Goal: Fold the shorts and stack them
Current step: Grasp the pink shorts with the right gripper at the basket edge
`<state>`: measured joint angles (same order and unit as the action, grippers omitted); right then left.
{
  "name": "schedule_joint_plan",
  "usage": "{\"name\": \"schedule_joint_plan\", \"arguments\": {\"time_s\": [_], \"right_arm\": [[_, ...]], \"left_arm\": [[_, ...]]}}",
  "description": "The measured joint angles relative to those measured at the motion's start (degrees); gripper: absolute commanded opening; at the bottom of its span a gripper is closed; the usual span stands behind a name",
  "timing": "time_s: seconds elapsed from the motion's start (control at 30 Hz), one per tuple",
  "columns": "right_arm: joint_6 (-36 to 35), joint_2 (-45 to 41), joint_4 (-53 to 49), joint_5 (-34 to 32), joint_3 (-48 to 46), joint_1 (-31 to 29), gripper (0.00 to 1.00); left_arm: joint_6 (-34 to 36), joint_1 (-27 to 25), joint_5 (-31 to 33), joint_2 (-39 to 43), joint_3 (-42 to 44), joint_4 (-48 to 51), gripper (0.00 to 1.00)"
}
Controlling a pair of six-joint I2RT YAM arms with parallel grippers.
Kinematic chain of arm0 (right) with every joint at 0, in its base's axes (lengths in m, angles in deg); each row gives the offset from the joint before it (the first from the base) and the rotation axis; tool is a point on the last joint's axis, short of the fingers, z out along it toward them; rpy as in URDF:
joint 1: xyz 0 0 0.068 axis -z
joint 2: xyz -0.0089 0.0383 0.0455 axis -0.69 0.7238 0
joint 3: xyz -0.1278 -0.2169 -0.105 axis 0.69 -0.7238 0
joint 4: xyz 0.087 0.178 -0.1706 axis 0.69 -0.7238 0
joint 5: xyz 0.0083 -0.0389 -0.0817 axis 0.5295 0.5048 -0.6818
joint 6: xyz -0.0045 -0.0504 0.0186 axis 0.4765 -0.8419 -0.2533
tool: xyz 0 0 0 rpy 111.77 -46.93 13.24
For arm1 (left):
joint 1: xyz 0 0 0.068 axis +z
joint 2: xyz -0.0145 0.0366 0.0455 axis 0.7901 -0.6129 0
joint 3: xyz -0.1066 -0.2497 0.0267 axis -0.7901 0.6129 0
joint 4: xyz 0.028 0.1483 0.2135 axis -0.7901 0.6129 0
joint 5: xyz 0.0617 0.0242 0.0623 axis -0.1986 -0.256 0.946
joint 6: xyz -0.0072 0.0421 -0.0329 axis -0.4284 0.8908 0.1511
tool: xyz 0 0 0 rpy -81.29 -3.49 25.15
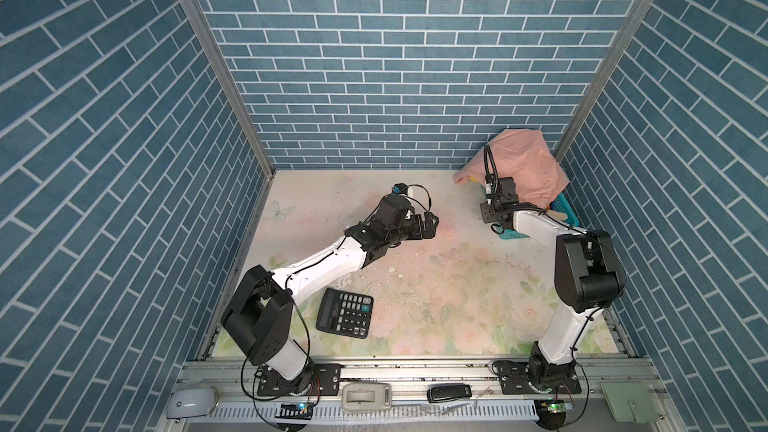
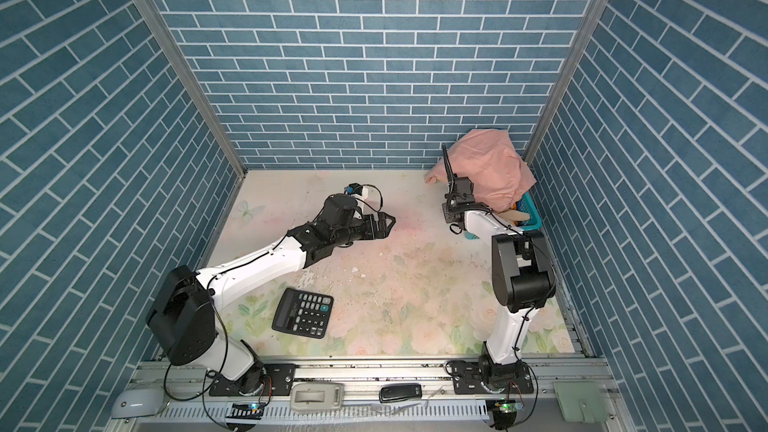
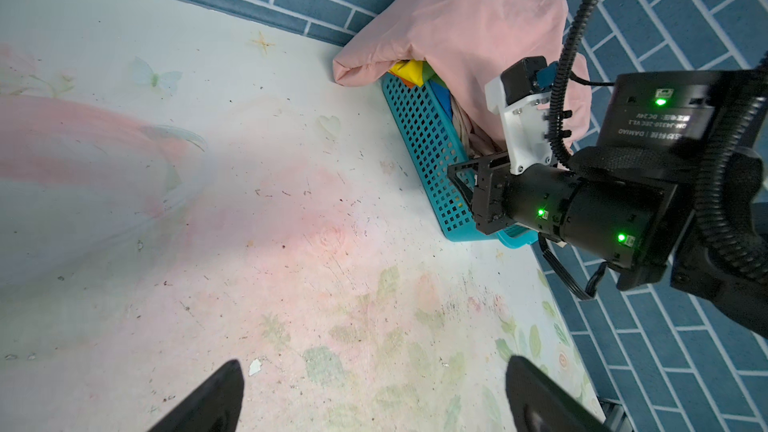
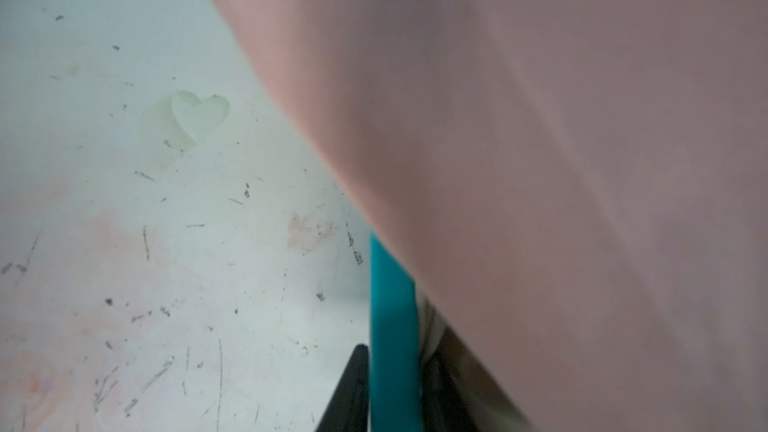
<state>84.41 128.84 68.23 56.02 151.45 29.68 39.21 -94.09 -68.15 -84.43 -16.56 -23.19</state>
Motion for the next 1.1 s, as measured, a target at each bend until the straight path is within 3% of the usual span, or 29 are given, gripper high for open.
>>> {"name": "schedule_joint_plan", "arguments": {"time_s": [0.17,0.33,0.37,0.47,0.6,0.77,0.9,1.0,1.1], "right_arm": [[4.5,-2.7,-3.4,4.4,0.3,0.0,0.51],[10.5,-11.9,-4.9,10.1,-0.2,0.2,0.98],[11.6,-14.7,-4.8,11.0,-0.7,0.4,0.99],[15.1,-22.4,-4.4,12.0,-1.6,2.2,0.99],[21.1,-25.9,-4.2,12.7,-1.3,11.0,0.99],[28.2,-19.5,-4.3,15.5,-1.2,21.5,0.99],[30.6,-12.7,-4.0,17.8,-0.9,23.5,0.99],[31.5,-7.1,-3.6,20.1,1.6,23.6,0.81],[32.3,-4.3,-1.9,21.7,2.8,23.5,0.39]], "left_arm": [[1.8,-1.3,0.7,0.0,-1.4,1.9,1.00],[5.1,-1.6,2.2,-0.6,-5.9,4.5,1.00],[5.9,-1.6,2.5,-0.9,-7.2,4.6,1.00],[8.0,-1.9,3.5,-2.2,-10.8,4.8,1.00],[11.0,-3.0,4.3,-5.7,-16.0,5.2,1.00],[14.3,-4.6,4.4,-11.9,-22.4,6.0,1.00],[16.2,-5.0,4.2,-15.7,-25.5,6.9,1.00],[17.5,-5.1,4.2,-17.0,-26.0,7.1,1.00],[18.8,-5.1,4.3,-17.6,-26.0,7.6,1.00]]}}
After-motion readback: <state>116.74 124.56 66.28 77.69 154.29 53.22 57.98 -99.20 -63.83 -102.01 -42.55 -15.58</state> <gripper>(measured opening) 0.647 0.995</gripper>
